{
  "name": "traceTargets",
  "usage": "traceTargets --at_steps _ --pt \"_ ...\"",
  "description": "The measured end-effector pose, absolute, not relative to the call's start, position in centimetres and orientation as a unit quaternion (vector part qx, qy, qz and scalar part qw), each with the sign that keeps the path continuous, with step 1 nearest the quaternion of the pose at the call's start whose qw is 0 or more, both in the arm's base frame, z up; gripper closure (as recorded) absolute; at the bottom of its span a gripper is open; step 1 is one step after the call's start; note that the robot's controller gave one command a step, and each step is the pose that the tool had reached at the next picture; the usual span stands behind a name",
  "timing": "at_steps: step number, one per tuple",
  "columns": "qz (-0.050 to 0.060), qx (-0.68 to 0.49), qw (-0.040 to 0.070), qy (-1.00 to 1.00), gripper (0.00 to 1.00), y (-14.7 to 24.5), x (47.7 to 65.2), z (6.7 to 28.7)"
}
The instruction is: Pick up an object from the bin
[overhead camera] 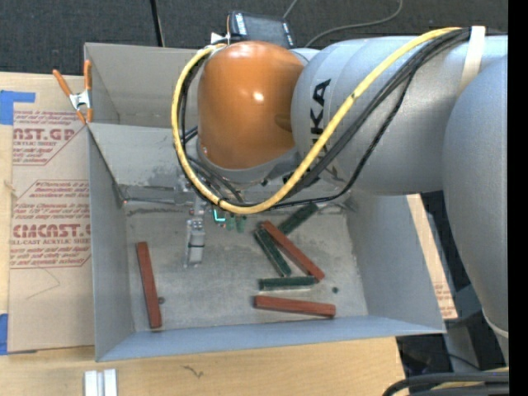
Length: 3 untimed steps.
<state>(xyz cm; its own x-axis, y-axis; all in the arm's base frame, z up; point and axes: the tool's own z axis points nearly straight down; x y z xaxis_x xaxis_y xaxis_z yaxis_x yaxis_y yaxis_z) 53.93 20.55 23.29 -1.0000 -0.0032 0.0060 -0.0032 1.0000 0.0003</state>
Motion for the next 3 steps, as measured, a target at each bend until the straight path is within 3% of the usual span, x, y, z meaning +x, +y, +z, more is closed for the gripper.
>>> traceTargets --at_steps 1,2,3 --pt "0.000 0.103 0.001 -0.995 0.00 23.2 57.3 14.4" --pt "-0.001 0.319 0.000 -0.948 0.00 23.6 53.3 6.8" --pt "0.000 0.536 -0.002 -0.844 0.00 22.2 56.5 7.0"
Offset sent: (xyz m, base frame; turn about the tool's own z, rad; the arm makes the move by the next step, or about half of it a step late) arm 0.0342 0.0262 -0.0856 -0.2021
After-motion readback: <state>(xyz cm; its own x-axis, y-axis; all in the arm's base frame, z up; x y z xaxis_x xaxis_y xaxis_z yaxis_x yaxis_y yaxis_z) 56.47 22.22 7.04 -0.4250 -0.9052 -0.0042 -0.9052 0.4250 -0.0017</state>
